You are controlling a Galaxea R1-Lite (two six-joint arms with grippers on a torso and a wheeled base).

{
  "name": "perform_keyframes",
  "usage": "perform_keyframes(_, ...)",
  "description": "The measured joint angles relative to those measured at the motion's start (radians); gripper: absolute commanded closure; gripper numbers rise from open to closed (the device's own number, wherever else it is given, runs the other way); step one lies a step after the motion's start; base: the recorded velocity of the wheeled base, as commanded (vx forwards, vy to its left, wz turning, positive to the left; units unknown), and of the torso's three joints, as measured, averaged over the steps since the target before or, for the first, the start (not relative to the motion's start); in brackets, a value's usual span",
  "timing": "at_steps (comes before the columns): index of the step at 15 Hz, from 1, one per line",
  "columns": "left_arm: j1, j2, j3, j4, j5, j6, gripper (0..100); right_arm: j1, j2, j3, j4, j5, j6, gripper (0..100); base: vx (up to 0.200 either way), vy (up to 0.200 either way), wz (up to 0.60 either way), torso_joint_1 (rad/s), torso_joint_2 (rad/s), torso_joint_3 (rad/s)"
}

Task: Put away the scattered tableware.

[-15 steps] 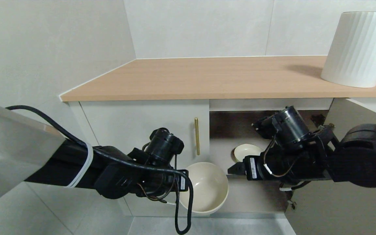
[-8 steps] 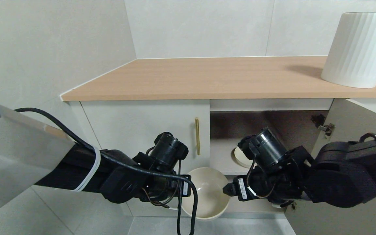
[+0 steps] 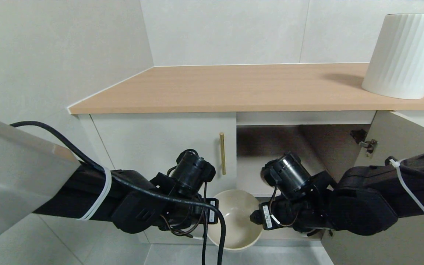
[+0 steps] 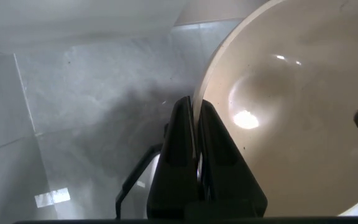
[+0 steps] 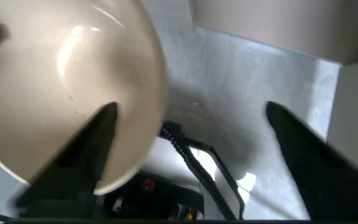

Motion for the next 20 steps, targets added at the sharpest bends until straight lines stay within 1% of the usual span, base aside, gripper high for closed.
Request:
perform_keyframes(12, -0.001, -0.003, 0.003, -0.003, -0.001, -0.002, 100, 0.0, 0.008, 0.001, -0.003, 0.001, 0.001, 100, 0.0, 0.0, 0.0, 0.0, 0.0, 0.0)
perform_keyframes(13, -0.001, -0.003, 0.003, -0.004, -0.001, -0.002, 0, 0.0, 0.008, 0.001, -0.003, 0.001, 0.001, 100, 0.0, 0.0, 0.0, 0.0, 0.0, 0.0)
perform_keyframes(16, 0.001, -0.006, 0.003, -0.003, 0.003, -0.007, 0, -0.001, 0.008, 0.003, 0.006, -0.004, 0.0, 100, 0.0, 0.0, 0.0, 0.0, 0.0, 0.0)
perform_keyframes(18, 0.0, -0.008, -0.001, -0.008, 0.003, -0.027, 0, 0.0, 0.008, 0.003, 0.004, -0.003, 0.0, 100, 0.0, 0.0, 0.0, 0.0, 0.0, 0.0)
perform_keyframes(20, 0.0, -0.023, -0.003, -0.038, 0.002, -0.038, 0, 0.0, 0.009, 0.002, 0.0, -0.001, 0.0, 100, 0.0, 0.0, 0.0, 0.0, 0.0, 0.0)
